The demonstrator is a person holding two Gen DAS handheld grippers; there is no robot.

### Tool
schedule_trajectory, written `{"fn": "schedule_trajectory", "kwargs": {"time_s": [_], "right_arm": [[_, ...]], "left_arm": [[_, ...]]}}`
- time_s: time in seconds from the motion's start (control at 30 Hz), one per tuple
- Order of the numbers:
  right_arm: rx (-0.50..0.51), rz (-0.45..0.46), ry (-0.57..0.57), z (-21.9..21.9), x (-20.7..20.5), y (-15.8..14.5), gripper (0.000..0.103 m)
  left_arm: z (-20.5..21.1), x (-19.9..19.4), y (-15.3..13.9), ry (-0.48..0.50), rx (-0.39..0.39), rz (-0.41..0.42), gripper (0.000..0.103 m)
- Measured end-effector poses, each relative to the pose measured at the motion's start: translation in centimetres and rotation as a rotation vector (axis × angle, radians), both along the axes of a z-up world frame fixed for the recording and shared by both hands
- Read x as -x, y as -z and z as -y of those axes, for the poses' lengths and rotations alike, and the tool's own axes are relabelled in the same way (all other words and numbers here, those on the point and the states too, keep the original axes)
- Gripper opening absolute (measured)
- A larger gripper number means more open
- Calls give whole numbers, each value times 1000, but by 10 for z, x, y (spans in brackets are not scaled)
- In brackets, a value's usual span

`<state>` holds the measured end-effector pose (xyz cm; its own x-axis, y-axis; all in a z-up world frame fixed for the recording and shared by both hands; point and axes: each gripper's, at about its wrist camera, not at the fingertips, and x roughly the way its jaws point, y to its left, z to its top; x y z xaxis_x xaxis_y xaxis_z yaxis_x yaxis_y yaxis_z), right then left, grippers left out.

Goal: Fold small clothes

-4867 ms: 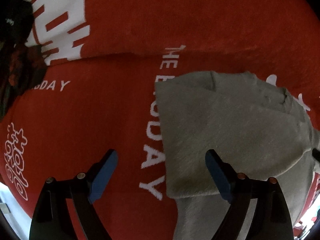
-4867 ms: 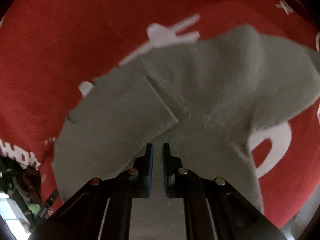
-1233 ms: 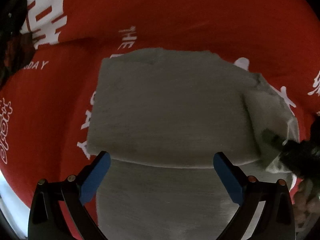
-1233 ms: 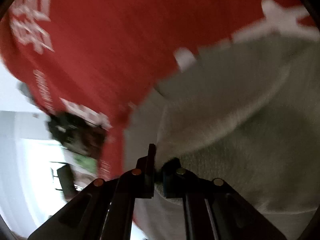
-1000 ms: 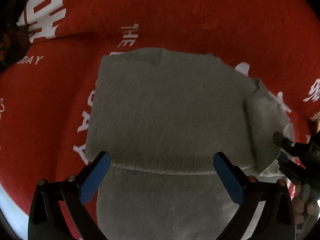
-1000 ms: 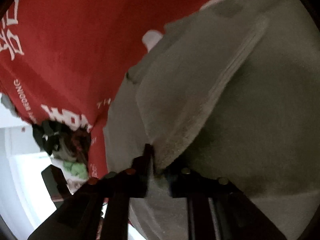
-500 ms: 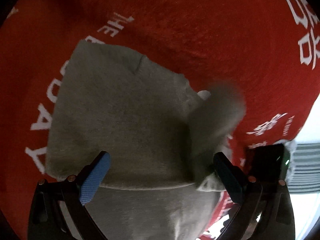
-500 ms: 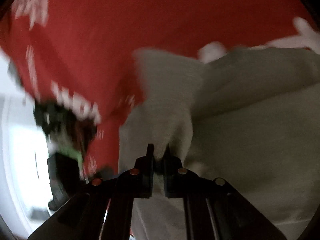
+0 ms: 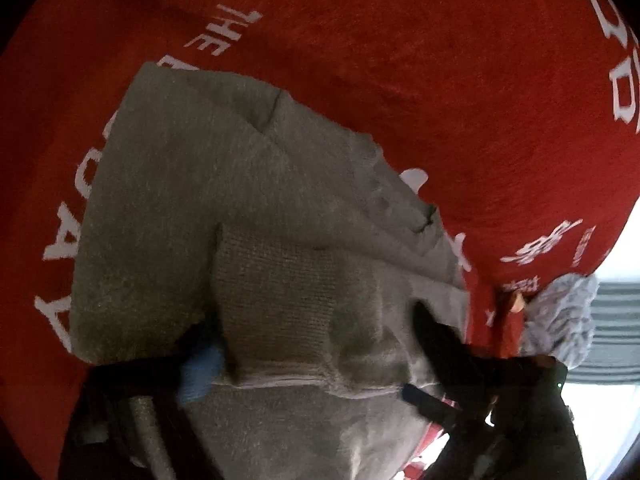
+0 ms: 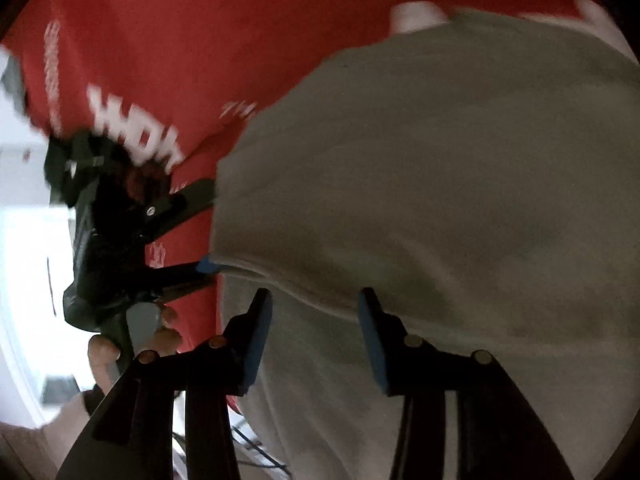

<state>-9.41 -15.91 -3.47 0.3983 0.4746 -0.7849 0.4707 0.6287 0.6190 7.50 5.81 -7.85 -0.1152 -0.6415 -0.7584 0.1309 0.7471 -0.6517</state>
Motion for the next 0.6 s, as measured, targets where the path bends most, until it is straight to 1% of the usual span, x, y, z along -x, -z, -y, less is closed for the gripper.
{"fn": "schedule_trajectory", "kwargs": {"time_s": [0.03,0.1,0.13,0.17,0.2,0.23,0.3,0.33,0.37,0.4,0.43,0.5,0.53,0.6], "right_arm": [[-9,-12,74,11,15,0,48],[-19,-27,194,36,49,-1,48],[-22,-35,282,51,72,-1,48],[-27,-36,343,62,87,-1,48],[-36,-37,429,76,107,1,48],[-45,-36,492,86,119,3,48],[-67,-33,611,105,138,9,48],[-77,-26,645,112,142,11,48],[-92,-12,684,125,149,11,43],[-97,-5,709,130,151,13,33],[-86,-5,720,135,149,12,6],[-38,11,698,138,141,3,6],[6,25,666,138,138,-6,6],[51,26,638,138,140,-9,6]], "left_arm": [[2,1,3,15,3,-13,38],[1,4,7,31,15,-27,21],[2,6,6,43,9,-11,20],[3,7,4,52,7,7,20],[4,8,2,61,7,25,13],[5,7,-1,69,9,37,8],[8,4,-8,78,1,65,8],[9,2,-12,83,-3,80,8],[12,0,-15,88,-5,94,8],[14,-3,-19,90,-4,106,8],[18,-5,-25,96,-3,126,8],[19,-7,-31,110,-4,153,8],[21,-7,-31,120,-9,158,8],[23,-4,-24,144,-37,151,8]]}}
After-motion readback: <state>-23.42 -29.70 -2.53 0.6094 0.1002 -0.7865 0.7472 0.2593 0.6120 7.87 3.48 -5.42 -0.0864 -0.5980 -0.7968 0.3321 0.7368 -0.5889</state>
